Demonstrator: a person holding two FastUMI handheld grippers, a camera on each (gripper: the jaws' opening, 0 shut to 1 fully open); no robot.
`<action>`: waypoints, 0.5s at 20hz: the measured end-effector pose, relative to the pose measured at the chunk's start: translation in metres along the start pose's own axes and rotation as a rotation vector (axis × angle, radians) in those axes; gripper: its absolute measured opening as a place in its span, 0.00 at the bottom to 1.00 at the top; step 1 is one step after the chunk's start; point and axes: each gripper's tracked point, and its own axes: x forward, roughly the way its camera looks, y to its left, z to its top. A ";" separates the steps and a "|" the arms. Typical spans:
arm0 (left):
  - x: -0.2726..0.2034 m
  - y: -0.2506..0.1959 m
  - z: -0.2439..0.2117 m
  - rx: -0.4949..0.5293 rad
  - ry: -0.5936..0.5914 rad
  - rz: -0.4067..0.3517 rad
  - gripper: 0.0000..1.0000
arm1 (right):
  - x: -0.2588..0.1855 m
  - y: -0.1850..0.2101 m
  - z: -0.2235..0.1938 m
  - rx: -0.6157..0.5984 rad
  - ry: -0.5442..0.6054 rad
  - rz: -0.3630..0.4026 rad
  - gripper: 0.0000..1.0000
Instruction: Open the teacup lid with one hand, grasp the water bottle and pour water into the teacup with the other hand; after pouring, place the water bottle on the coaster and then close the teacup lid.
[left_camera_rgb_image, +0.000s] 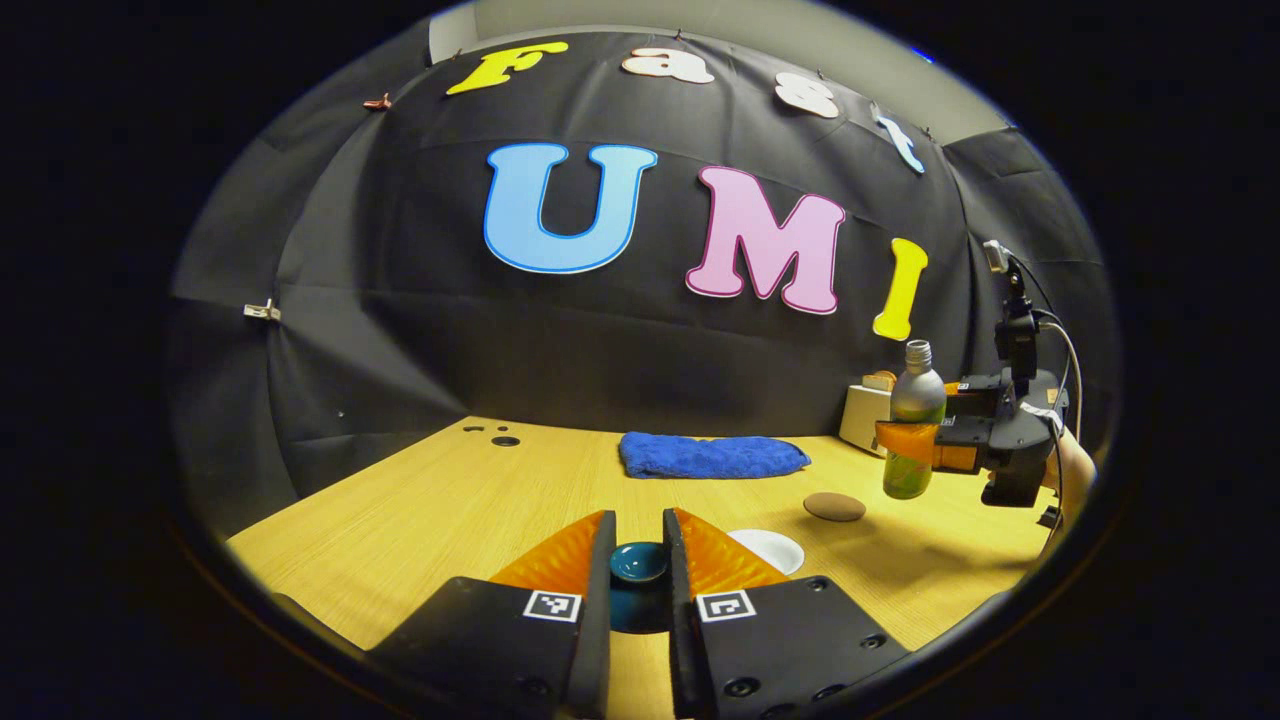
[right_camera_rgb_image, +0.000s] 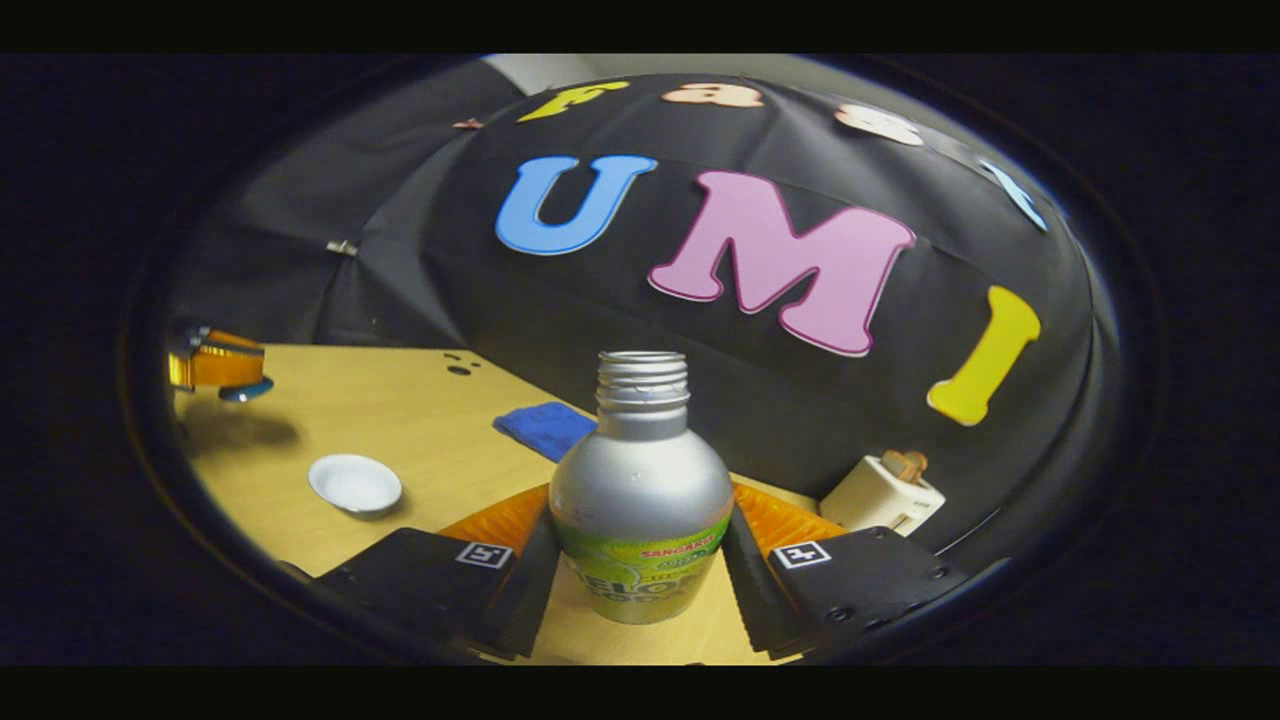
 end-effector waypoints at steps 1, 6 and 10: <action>-0.001 -0.002 0.001 0.004 -0.002 -0.003 0.28 | 0.000 -0.005 0.004 0.046 -0.012 -0.004 0.79; -0.002 -0.008 -0.001 0.000 0.008 -0.020 0.28 | 0.011 -0.030 0.020 0.242 -0.105 -0.019 0.79; -0.004 -0.010 -0.003 0.003 0.010 -0.020 0.28 | 0.035 -0.044 0.006 0.294 -0.095 -0.019 0.79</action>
